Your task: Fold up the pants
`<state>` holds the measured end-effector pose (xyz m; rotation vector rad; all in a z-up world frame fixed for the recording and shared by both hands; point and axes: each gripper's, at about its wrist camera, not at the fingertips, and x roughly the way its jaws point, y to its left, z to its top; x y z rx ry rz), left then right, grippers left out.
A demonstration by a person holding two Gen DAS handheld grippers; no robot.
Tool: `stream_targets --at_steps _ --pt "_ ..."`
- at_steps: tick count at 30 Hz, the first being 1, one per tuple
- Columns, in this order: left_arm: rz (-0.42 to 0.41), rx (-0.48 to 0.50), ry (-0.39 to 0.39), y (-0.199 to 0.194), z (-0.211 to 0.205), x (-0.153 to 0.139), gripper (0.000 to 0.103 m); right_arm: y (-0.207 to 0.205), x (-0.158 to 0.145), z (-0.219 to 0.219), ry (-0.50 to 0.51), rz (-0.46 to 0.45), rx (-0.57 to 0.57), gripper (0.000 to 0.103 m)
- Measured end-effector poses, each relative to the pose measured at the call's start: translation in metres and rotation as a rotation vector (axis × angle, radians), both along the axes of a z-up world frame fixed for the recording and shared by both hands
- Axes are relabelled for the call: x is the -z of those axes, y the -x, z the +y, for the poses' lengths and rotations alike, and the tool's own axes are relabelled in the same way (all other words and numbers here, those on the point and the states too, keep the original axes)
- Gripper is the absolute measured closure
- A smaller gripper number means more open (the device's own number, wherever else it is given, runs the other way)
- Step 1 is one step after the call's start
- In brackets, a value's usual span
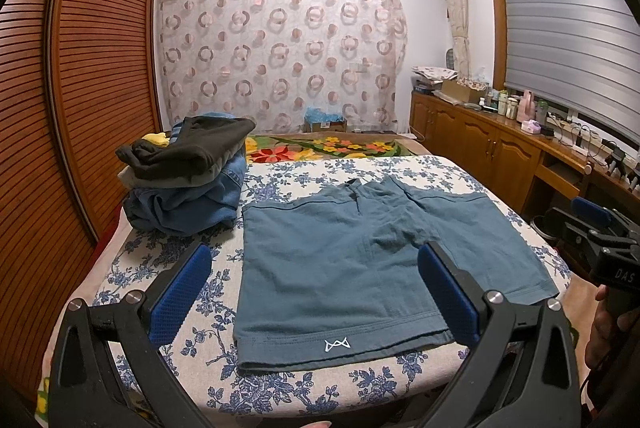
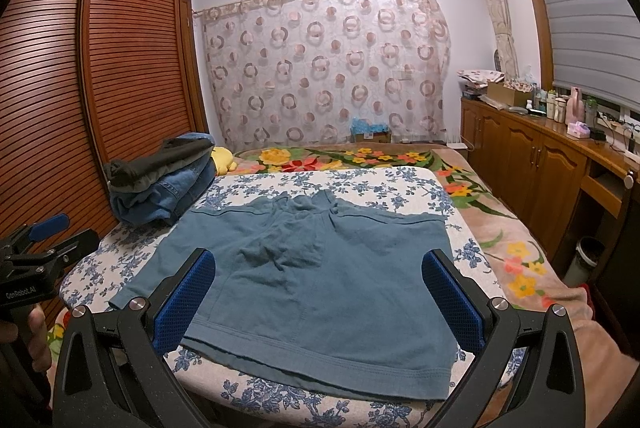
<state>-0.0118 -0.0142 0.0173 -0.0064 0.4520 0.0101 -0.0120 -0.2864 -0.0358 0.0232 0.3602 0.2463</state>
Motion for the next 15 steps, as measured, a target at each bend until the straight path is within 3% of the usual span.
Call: stream_targets --at_steps 10,15 --pt "0.002 0.0 0.003 0.0 -0.0001 0.0002 0.0 0.0001 0.0001 0.0 0.0 0.0 0.0 0.0" --pt "0.046 0.014 0.018 -0.0044 -0.0049 0.0047 0.0 -0.0027 0.0024 0.0012 0.006 0.015 -0.014 0.0"
